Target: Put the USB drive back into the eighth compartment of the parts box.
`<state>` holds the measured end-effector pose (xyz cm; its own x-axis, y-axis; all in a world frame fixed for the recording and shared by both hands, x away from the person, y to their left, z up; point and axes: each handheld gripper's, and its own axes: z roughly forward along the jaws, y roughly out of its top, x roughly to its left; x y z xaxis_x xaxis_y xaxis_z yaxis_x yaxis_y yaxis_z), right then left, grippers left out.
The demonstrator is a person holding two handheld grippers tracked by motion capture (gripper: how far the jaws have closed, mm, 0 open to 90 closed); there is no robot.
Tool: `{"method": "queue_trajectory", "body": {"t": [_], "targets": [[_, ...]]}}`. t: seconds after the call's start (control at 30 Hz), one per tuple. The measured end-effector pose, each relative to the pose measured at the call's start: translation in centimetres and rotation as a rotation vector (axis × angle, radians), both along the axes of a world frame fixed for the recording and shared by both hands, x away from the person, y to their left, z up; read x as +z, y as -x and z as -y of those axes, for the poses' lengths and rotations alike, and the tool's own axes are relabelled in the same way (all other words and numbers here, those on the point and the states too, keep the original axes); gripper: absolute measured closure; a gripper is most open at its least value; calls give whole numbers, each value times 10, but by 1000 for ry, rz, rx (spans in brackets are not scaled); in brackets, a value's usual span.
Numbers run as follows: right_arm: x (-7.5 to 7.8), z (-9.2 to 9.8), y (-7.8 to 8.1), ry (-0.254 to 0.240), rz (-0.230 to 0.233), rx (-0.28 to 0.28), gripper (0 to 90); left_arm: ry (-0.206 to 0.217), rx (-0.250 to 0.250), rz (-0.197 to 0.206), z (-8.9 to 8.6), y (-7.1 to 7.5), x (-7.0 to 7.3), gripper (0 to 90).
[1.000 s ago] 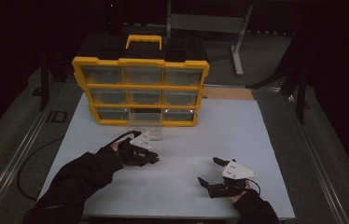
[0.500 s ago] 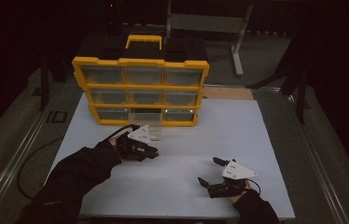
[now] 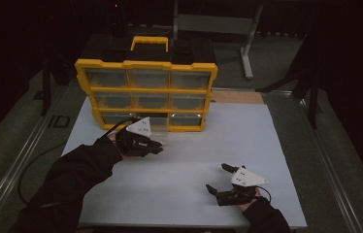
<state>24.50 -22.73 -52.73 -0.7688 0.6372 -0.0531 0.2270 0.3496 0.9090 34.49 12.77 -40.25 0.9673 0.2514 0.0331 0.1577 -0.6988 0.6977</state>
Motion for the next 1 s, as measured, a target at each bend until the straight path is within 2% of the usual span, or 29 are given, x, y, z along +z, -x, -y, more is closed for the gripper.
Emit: {"method": "queue_trajectory", "body": {"t": [0.33, 0.47, 0.77, 1.0], "targets": [[0, 0, 0, 5, -1, 2, 89, 18, 55, 17, -11, -15, 16, 797], [-1, 0, -1, 3, 0, 4, 89, 34, 83, 9, -15, -23, 20, 796], [0, 0, 0, 0, 2, 2, 89, 40, 148, 3, -19, -39, 23, 796], [0, 0, 0, 4, 2, 3, 89, 41, 230, -3, -21, -50, 19, 796]]}}
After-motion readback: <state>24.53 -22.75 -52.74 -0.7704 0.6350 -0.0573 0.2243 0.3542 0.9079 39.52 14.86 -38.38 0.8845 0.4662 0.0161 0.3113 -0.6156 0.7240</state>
